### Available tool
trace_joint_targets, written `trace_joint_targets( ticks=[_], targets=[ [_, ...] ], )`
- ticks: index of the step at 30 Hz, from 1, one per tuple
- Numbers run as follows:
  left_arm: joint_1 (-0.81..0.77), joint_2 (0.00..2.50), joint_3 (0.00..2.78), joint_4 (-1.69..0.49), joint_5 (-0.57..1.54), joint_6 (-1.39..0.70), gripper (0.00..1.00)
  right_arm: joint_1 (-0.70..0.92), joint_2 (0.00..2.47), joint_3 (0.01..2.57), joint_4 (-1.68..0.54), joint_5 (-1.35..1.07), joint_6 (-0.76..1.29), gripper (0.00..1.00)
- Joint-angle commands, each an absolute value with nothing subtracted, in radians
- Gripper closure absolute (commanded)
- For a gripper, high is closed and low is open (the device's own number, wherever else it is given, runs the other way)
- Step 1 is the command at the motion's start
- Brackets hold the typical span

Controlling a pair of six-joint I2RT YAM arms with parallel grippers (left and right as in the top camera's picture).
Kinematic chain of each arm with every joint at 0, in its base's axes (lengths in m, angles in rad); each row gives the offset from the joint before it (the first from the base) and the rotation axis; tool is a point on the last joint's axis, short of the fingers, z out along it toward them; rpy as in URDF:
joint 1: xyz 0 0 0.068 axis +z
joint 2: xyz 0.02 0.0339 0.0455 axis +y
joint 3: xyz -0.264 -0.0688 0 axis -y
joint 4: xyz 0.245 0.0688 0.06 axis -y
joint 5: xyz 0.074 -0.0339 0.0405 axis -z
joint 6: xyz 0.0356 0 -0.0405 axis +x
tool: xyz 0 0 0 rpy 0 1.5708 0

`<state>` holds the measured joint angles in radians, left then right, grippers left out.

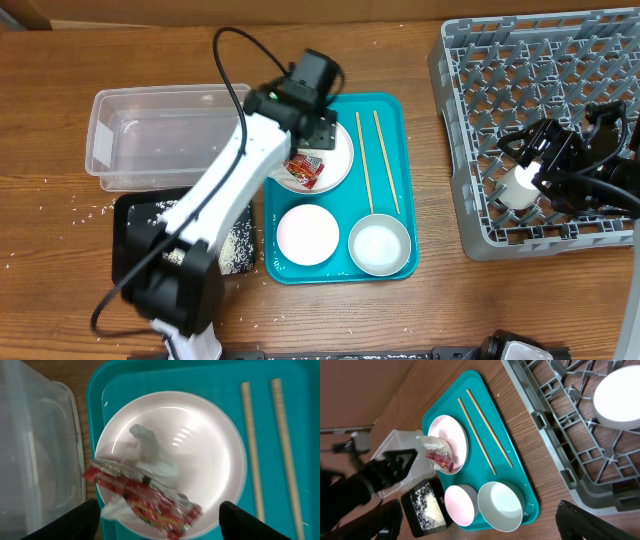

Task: Sort waste into correct bins and load items into the dishwasher
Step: 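Pick the tissue off the white plate and drop it into the clear bin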

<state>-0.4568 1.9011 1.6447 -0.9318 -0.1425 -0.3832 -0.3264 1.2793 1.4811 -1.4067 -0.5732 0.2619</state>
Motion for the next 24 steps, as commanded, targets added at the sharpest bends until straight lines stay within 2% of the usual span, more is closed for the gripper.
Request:
trace_joint_targets(
  ticks=[1, 4, 6, 10, 11, 12, 19, 24],
  targets=[
    [-0.420, 2.024, 1.649, -0.916, -0.042, -0.341, 0.26, -0.324, 1.275, 1.496, -1.401, -0.586, 0.261, 0.00],
    [-0.408, 2.072, 1.650, -0.906, 0.021, -0.339, 0.30, -0.324, 1.275, 1.496, -1.401, -0.586, 0.261, 0.00],
    [-0.408, 2.087, 1.650, -0.891, 0.023, -0.339, 0.39, -0.325, 1.275, 1.496, -1.401, -0.586, 0.261, 0.00],
    [-0.408, 2.086, 1.654, -0.849, 0.044, -0.339, 0.73, -0.325, 1.275, 1.496, -1.401, -0.586, 0.261, 0.00],
    [-0.408, 2.083, 1.668, -0.852, 0.061, -0.340, 0.94, -0.325, 1.275, 1.496, -1.402, -0.586, 0.261, 0.00],
    [-0.408, 2.082, 1.695, -0.879, 0.069, -0.340, 0.96, -0.325, 1.275, 1.496, -1.402, -0.586, 0.261, 0.00],
    [-0.408, 2.054, 1.810, -1.042, 0.072, -0.355, 0.96, -0.325, 1.275, 1.496, -1.406, -0.586, 0.261, 0.00],
    [-0.408, 1.998, 1.822, -1.066, 0.072, -0.358, 0.96, -0.325, 1.275, 1.496, -1.406, -0.586, 0.261, 0.00]
  ],
)
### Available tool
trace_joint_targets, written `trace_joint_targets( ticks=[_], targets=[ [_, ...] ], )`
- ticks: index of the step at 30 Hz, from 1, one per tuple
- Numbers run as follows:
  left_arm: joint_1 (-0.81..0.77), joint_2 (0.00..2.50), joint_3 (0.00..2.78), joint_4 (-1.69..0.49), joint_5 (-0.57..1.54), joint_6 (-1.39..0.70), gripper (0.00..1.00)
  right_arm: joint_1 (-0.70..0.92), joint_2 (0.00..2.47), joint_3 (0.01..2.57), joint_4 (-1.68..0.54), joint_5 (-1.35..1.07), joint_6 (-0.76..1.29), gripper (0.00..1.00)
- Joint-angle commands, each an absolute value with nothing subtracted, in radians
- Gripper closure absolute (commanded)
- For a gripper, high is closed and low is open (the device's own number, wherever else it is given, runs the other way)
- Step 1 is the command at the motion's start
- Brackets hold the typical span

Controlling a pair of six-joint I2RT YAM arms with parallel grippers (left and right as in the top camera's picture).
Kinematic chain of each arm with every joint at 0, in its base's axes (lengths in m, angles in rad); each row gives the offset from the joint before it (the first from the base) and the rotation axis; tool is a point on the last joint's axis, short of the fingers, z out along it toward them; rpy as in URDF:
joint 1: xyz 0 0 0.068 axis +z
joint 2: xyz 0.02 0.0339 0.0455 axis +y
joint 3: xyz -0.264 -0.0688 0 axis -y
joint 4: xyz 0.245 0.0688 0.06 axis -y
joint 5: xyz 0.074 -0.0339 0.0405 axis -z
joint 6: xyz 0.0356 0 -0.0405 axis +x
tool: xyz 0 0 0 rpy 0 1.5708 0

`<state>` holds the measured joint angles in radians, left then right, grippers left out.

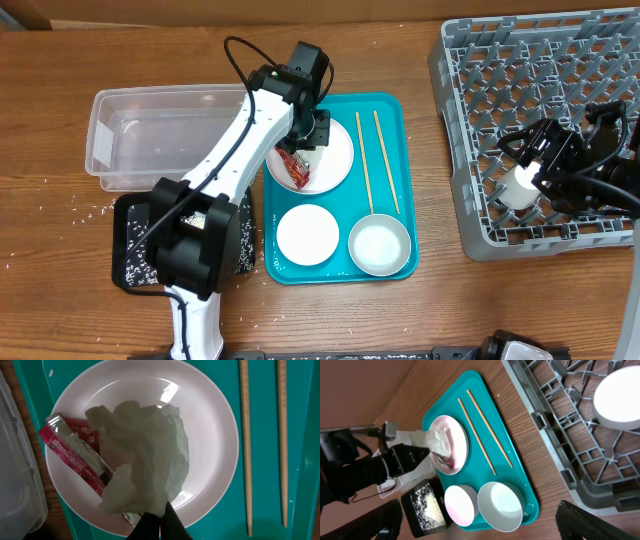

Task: Sort waste into correct bins and load items into the dishwasher
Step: 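Pick the tissue off the white plate and drop it into the clear bin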

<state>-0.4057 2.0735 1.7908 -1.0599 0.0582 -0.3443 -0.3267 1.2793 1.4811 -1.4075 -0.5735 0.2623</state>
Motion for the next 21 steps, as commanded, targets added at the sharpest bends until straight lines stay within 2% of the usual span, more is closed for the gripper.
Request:
trace_joint_targets(
  ticks=[1, 6, 12, 15, 19, 20, 21],
  targets=[
    [-0.408, 1.986, 1.822, -1.068, 0.070, -0.364, 0.96, -0.325, 1.275, 1.496, -1.406, -0.586, 0.261, 0.00],
    [-0.377, 1.895, 1.822, -1.096, -0.036, -0.438, 0.96, -0.325, 1.275, 1.496, -1.416, -0.586, 0.261, 0.00],
    [-0.259, 1.749, 1.822, -1.110, -0.063, -0.434, 0.96, -0.325, 1.275, 1.496, -1.417, -0.586, 0.261, 0.00],
    [-0.183, 1.737, 1.822, -1.143, -0.076, -0.430, 0.96, -0.325, 1.275, 1.496, -1.417, -0.586, 0.261, 0.00],
    [-0.117, 1.775, 1.793, -1.150, -0.200, -0.429, 0.96, -0.325, 1.275, 1.496, -1.417, -0.586, 0.261, 0.00],
    [-0.105, 1.793, 1.790, -1.142, -0.202, -0.414, 0.93, -0.325, 1.275, 1.496, -1.417, -0.586, 0.261, 0.00],
    [-0.098, 1.819, 1.790, -1.134, -0.179, -0.381, 0.77, -0.325, 1.275, 1.496, -1.417, -0.586, 0.261, 0.00]
  ],
)
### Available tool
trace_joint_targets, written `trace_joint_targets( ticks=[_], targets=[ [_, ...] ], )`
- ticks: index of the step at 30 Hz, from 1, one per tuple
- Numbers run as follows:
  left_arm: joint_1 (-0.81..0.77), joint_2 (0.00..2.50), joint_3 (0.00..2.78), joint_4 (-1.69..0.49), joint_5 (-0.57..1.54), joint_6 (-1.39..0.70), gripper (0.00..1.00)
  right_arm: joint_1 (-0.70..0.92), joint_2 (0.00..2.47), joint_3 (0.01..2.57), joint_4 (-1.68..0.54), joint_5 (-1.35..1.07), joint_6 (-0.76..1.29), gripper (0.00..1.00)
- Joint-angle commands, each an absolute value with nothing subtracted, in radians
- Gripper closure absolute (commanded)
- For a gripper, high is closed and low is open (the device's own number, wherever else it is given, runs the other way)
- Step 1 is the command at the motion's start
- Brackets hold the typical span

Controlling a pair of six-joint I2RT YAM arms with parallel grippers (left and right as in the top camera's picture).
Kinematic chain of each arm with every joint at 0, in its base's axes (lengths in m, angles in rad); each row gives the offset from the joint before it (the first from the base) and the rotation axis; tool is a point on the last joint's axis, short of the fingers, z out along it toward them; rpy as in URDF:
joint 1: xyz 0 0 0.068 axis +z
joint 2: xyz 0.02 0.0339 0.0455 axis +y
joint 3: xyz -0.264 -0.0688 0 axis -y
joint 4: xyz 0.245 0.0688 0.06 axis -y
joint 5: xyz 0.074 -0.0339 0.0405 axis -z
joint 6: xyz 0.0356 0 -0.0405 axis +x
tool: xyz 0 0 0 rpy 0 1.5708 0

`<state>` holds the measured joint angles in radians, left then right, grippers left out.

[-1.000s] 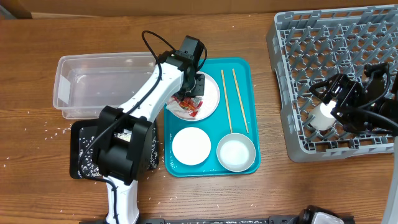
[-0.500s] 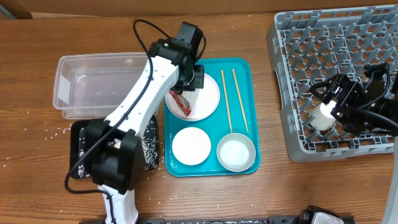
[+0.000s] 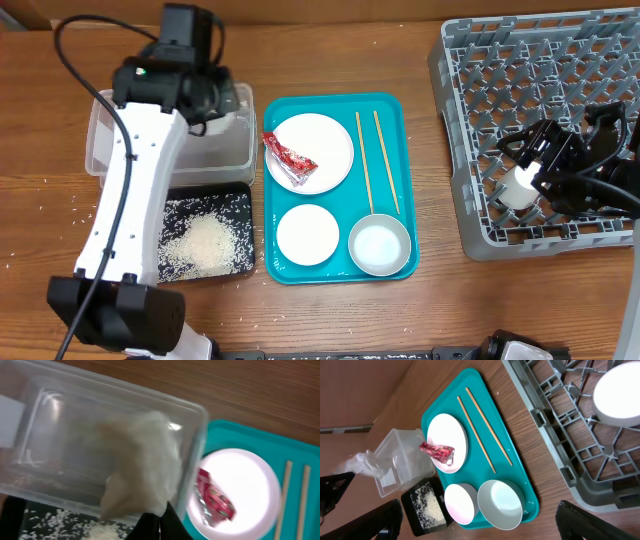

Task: Sort waste into correct bins and load items into the dishwasher
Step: 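Pick the tissue off the white plate and drop it into the clear bin, then pick the red snack wrapper off the plate and drop it into the clear bin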

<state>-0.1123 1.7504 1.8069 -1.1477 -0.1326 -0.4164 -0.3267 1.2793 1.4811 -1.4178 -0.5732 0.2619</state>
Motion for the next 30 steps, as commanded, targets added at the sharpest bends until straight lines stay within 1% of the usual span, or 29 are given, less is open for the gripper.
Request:
trace_joint_targets(
  ticks=[1, 2, 3, 6, 10, 12, 15, 16, 18, 22, 25, 28, 29, 30],
  targets=[
    [-0.097, 1.834, 1.790, -1.133, -0.156, -0.359, 0.47, -0.325, 1.275, 1.496, -1.417, -0.586, 0.261, 0.00],
    [-0.098, 1.850, 1.790, -1.140, -0.130, -0.354, 0.14, -0.325, 1.275, 1.496, -1.417, -0.586, 0.261, 0.00],
    [-0.102, 1.858, 1.790, -1.151, -0.103, -0.355, 0.00, -0.325, 1.275, 1.496, -1.418, -0.586, 0.261, 0.00],
    [-0.134, 1.859, 1.790, -1.163, -0.037, -0.359, 0.00, -0.325, 1.275, 1.496, -1.421, -0.586, 0.261, 0.00],
    [-0.234, 1.850, 1.790, -1.168, 0.004, -0.398, 0.00, -0.325, 1.275, 1.496, -1.421, -0.586, 0.261, 0.00],
    [-0.303, 1.862, 1.784, -1.159, -0.022, -0.409, 0.02, -0.325, 1.275, 1.496, -1.421, -0.586, 0.261, 0.00],
    [-0.392, 1.911, 1.767, -1.137, -0.153, -0.471, 0.05, -0.325, 1.275, 1.496, -1.421, -0.586, 0.261, 0.00],
    [-0.419, 1.956, 1.762, -1.125, -0.197, -0.501, 0.09, -0.325, 1.275, 1.496, -1.420, -0.586, 0.261, 0.00],
    [-0.433, 2.021, 1.762, -1.114, -0.198, -0.529, 0.17, -0.325, 1.275, 1.496, -1.421, -0.586, 0.261, 0.00],
    [-0.432, 2.133, 1.762, -1.127, -0.150, -0.594, 0.30, -0.325, 1.275, 1.496, -1.421, -0.586, 0.261, 0.00],
    [-0.432, 2.197, 1.762, -1.133, -0.110, -0.611, 0.34, -0.325, 1.275, 1.496, -1.420, -0.585, 0.261, 0.00],
    [-0.432, 2.245, 1.762, -1.141, -0.110, -0.633, 0.34, -0.325, 1.275, 1.496, -1.421, -0.585, 0.261, 0.00],
    [-0.432, 2.255, 1.762, -1.142, -0.109, -0.633, 0.37, -0.325, 1.275, 1.496, -1.421, -0.586, 0.261, 0.00],
    [-0.432, 2.269, 1.762, -1.148, -0.101, -0.633, 0.53, -0.325, 1.275, 1.496, -1.423, -0.585, 0.261, 0.00]
  ],
)
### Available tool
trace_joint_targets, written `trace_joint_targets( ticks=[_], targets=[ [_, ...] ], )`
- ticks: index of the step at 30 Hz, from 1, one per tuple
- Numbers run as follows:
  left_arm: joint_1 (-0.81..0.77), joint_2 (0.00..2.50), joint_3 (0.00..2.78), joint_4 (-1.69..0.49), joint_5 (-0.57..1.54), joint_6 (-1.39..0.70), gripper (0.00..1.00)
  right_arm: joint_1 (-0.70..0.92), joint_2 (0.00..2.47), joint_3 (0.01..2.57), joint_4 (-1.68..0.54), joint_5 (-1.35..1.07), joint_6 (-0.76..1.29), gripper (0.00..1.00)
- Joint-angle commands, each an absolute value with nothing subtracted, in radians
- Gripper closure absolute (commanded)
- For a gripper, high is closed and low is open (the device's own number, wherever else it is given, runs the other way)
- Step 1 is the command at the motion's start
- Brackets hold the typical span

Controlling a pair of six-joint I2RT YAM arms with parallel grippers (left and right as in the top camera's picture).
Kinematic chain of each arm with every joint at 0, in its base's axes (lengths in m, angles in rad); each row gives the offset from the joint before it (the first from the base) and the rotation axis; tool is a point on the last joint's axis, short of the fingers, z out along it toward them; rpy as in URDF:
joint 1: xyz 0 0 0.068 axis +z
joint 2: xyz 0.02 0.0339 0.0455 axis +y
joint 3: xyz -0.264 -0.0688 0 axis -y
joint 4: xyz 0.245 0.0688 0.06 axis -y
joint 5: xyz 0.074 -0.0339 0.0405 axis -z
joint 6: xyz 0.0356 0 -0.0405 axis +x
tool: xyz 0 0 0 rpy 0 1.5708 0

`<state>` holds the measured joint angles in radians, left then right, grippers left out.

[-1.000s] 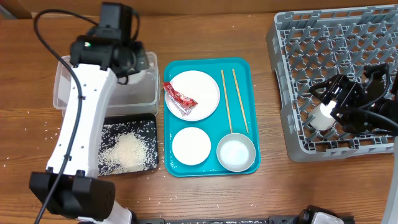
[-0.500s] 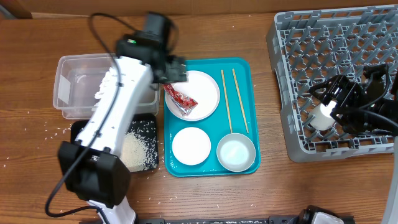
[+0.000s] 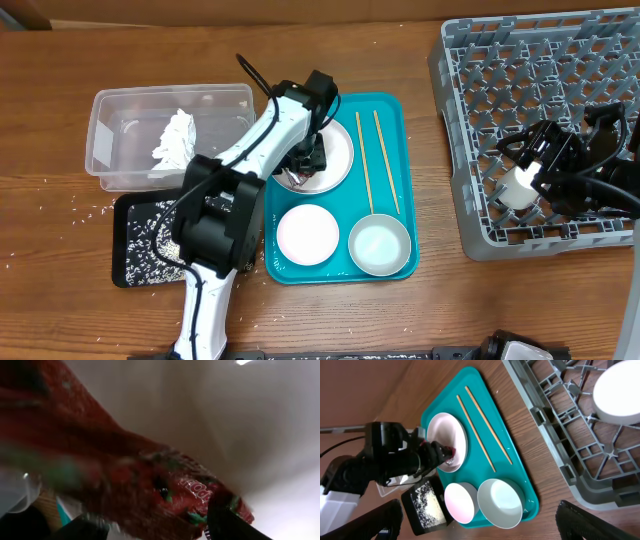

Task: Sort waste into correct bins and load items into the dishwasher
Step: 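Pick the red snack wrapper off the plate and drop it into the clear bin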

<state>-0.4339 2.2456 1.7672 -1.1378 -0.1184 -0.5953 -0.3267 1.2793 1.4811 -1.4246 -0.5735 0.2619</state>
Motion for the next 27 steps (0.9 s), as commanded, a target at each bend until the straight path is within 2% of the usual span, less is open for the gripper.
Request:
trace_joint_targets(
  ticks=[1, 2, 3, 9, 13, 17, 21, 23, 25, 27],
  targets=[
    [-0.431, 2.269, 1.762, -1.149, -0.099, -0.633, 0.70, -0.325, 1.275, 1.496, -1.424, -0.586, 0.261, 0.00],
    [-0.431, 2.268, 1.763, -1.148, -0.099, -0.633, 0.85, -0.325, 1.275, 1.496, -1.425, -0.585, 0.260, 0.00],
    [-0.431, 2.262, 1.765, -1.149, -0.097, -0.632, 0.96, -0.325, 1.275, 1.496, -1.425, -0.585, 0.260, 0.00],
    [-0.428, 2.158, 1.811, -1.169, -0.025, -0.600, 0.96, -0.325, 1.275, 1.496, -1.425, -0.585, 0.260, 0.00],
    [-0.389, 2.014, 1.842, -1.211, -0.048, -0.577, 0.96, -0.325, 1.275, 1.496, -1.439, -0.585, 0.257, 0.00],
    [-0.284, 1.894, 1.842, -1.247, -0.158, -0.560, 0.96, -0.325, 1.275, 1.496, -1.447, -0.574, 0.257, 0.00],
    [-0.139, 1.899, 1.827, -1.244, -0.160, -0.492, 0.96, -0.325, 1.275, 1.496, -1.426, -0.560, 0.257, 0.00],
    [-0.105, 1.928, 1.813, -1.229, -0.157, -0.445, 0.81, -0.325, 1.275, 1.496, -1.423, -0.560, 0.258, 0.00],
    [-0.085, 1.962, 1.813, -1.228, -0.142, -0.378, 0.54, -0.325, 1.275, 1.496, -1.423, -0.559, 0.257, 0.00],
    [-0.076, 1.985, 1.813, -1.235, -0.101, -0.313, 0.39, -0.325, 1.275, 1.496, -1.423, -0.559, 0.258, 0.00]
  ],
)
